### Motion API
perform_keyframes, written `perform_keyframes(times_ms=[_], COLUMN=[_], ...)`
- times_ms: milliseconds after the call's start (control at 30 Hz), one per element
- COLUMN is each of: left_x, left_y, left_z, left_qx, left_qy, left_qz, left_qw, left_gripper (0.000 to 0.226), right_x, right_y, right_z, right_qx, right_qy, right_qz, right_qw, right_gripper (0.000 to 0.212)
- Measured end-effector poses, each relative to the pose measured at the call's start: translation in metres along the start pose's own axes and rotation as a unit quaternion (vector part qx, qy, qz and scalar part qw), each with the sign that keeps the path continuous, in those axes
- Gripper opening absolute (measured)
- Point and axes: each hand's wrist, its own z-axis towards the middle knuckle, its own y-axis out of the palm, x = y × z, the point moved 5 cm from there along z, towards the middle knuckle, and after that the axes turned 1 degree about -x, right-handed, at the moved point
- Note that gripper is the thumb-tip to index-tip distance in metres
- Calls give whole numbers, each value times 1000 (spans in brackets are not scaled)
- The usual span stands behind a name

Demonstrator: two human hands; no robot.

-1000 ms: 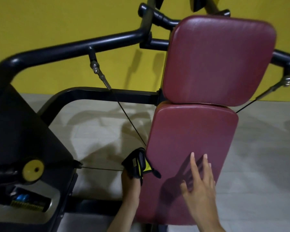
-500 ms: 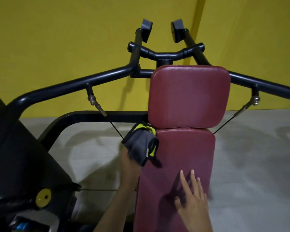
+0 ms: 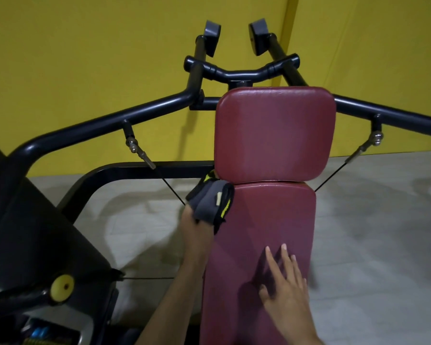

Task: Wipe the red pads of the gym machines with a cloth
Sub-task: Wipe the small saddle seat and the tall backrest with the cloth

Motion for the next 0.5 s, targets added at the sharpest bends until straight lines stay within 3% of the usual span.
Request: perform_keyframes(times_ms=[133, 233, 300, 333, 400, 500], left_x=[12, 5, 4, 4, 2, 5], left_y=[3, -4, -1, 0, -1, -9], left_z=[-17, -21, -16, -10, 0, 13], left_qx=[-106, -189, -226, -221, -185, -75], left_qy=[43, 45, 88, 110, 96, 197], left_qz=[235, 237, 245, 268, 261, 337], left_qw=[965, 952, 939, 931, 943, 918], left_gripper=[82, 98, 104, 99, 66, 63], right_x=[-24, -64, -87, -96, -107, -107], right_y=[-32, -65, -77, -79, -80, -72], right_z=[3, 6, 10, 12, 14, 13], right_qx=[146, 178, 167, 157, 143, 129], right_qy=[-24, -70, -66, -55, -31, 10], right_qz=[171, 296, 384, 422, 472, 504], right_qw=[974, 936, 906, 891, 869, 854], right_gripper=[55, 39, 33, 30, 26, 26])
